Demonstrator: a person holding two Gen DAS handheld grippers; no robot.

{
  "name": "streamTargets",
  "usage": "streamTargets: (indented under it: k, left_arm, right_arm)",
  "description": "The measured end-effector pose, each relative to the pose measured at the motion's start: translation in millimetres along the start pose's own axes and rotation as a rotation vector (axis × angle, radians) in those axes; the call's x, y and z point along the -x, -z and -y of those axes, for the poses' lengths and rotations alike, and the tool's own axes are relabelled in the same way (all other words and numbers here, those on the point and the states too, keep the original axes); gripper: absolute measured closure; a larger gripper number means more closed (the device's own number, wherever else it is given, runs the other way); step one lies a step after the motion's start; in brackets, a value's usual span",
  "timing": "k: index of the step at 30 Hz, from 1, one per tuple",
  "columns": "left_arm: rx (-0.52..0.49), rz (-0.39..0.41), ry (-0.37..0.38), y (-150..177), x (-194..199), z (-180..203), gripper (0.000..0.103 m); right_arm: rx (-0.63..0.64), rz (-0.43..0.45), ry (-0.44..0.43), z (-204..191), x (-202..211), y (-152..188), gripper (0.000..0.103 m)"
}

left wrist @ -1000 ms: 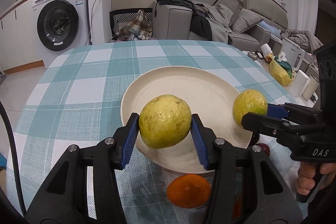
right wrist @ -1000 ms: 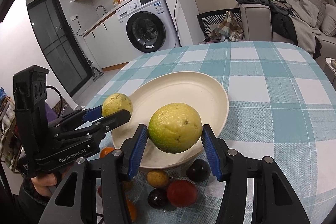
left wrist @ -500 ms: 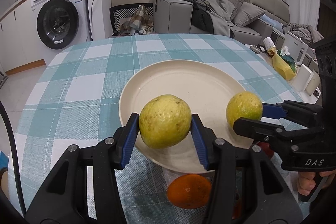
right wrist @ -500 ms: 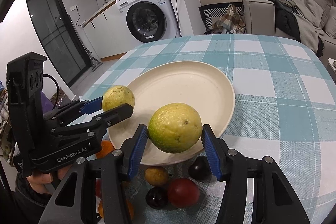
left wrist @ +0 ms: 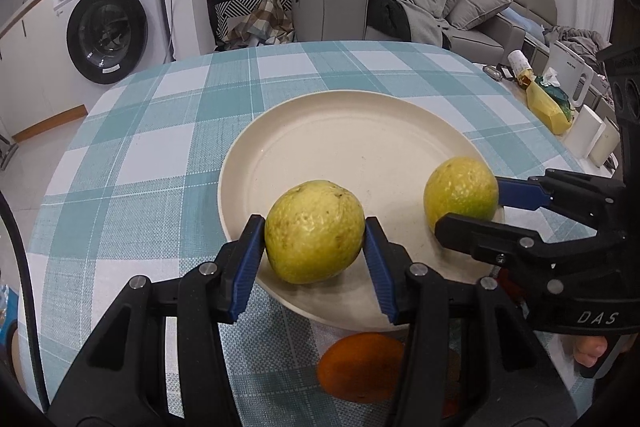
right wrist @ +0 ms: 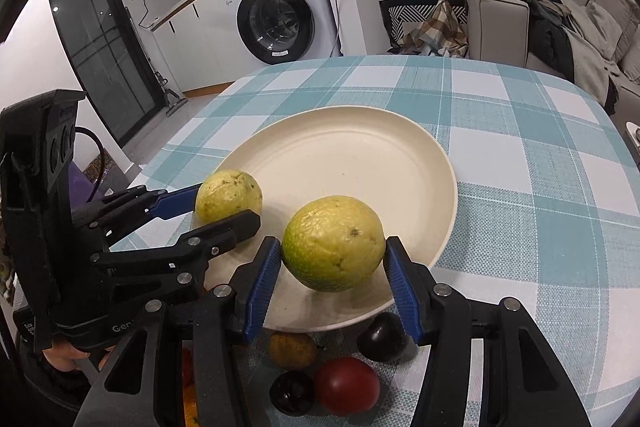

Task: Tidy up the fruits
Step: 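Lower both fruits onto the cream plate and open both tools, then withdraw both tools from the plate toward the remaining fruits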

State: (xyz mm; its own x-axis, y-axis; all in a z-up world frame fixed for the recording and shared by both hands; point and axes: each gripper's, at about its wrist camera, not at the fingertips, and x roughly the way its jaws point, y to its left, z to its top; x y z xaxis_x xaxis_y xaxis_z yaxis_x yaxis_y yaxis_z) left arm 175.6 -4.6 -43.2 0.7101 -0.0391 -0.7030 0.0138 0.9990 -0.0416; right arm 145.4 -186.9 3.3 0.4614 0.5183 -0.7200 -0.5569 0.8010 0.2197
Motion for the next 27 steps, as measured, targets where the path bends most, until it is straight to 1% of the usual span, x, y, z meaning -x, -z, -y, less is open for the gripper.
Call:
streamTargets:
  k: [6, 14, 17, 18, 19, 20, 21, 22, 23, 24, 25, 27]
  left_arm:
    - [-0.026, 0.017, -0.011, 1, 3, 4, 0.056]
    - [-0.023, 0.017, -0.007, 1, 4, 6, 0.056]
    - [-0.02, 0.045, -0.005, 2, 8, 6, 0.054]
    - [-0.019, 0.061, -0.003, 3, 12, 5, 0.051]
    - [-0.017, 0.078, -0.004, 4, 15, 5, 0.041]
    - [-0.016, 0.093, -0.006, 6, 19, 5, 0.029]
    - [-0.017, 0.104, -0.001, 7, 23, 5, 0.025]
    - [-0.017, 0.111, -0.001, 9, 26, 4, 0.02]
    - [-0.015, 0.112, 0.002, 10, 29, 4, 0.016]
    - [-0.011, 0.115, 0.004, 12, 32, 3, 0.015]
    - [-0.009, 0.12, 0.004, 14, 36, 3, 0.013]
    - [-0.011, 0.129, -0.014, 16, 42, 3, 0.005]
  right_arm:
    - [0.001, 0.01, 0.006, 0, 2, 1, 0.049]
    - [0.0, 0.027, 0.031, 3, 4, 0, 0.048]
    - [-0.006, 0.028, 0.031, 4, 5, 0, 0.048]
    - [-0.009, 0.028, 0.03, 4, 6, 0, 0.048]
    - [-0.01, 0.029, 0.026, 4, 8, 1, 0.047]
    - [-0.011, 0.033, 0.021, 4, 10, 1, 0.042]
    - [-0.011, 0.043, 0.014, 4, 13, 1, 0.033]
    - [-0.01, 0.053, 0.014, 4, 17, 2, 0.029]
    - [-0.009, 0.065, 0.018, 4, 21, 3, 0.02]
    - [-0.01, 0.076, 0.026, 5, 25, 3, 0.015]
    - [-0.012, 0.081, 0.036, 5, 28, 4, 0.014]
    - [-0.022, 0.08, 0.063, 8, 32, 5, 0.01]
